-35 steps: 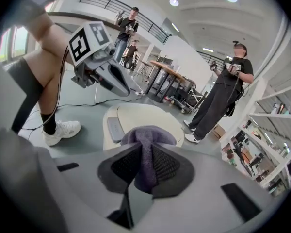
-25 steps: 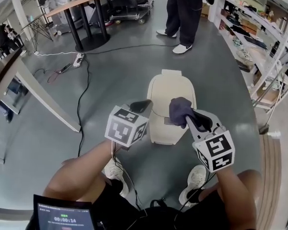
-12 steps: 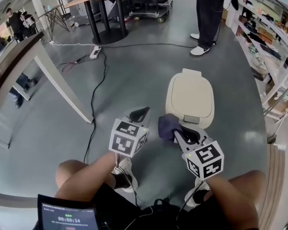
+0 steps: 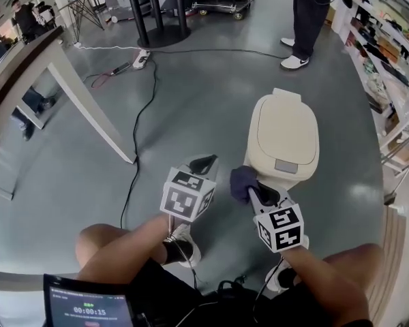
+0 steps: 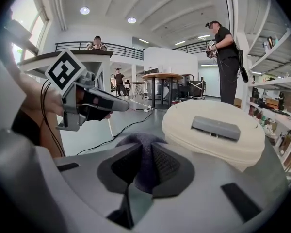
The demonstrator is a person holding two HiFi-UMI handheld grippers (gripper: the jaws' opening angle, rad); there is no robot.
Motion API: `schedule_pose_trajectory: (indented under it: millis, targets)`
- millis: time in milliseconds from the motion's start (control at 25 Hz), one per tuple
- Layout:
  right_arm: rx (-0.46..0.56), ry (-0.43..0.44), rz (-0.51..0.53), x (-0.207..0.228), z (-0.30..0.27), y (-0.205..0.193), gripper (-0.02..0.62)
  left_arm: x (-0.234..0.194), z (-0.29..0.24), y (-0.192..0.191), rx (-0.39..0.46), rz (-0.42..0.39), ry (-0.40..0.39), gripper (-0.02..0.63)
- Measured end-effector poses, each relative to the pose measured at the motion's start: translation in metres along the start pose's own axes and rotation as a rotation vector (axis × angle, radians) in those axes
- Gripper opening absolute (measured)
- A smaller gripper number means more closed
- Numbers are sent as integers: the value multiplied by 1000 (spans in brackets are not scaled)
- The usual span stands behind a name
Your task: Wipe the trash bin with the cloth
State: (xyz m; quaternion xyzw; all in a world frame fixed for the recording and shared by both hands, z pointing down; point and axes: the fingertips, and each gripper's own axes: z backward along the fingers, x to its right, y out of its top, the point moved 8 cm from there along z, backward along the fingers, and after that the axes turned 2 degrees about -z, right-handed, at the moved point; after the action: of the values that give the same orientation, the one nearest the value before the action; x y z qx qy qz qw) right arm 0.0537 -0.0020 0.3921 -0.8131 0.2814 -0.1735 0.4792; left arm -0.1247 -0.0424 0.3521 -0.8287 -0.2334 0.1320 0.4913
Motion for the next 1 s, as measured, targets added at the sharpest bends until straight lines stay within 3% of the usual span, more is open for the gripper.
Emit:
schedule_pose_trajectory:
  millis: [560,1000]
  targets:
    - [-7,-82,-104,36,6,-7,64,19,-25,-6,-61,-68,-64,2]
    - [-36,-186,-161,84,38,-39,64,59,-51,-3,-93,-95,-151,2]
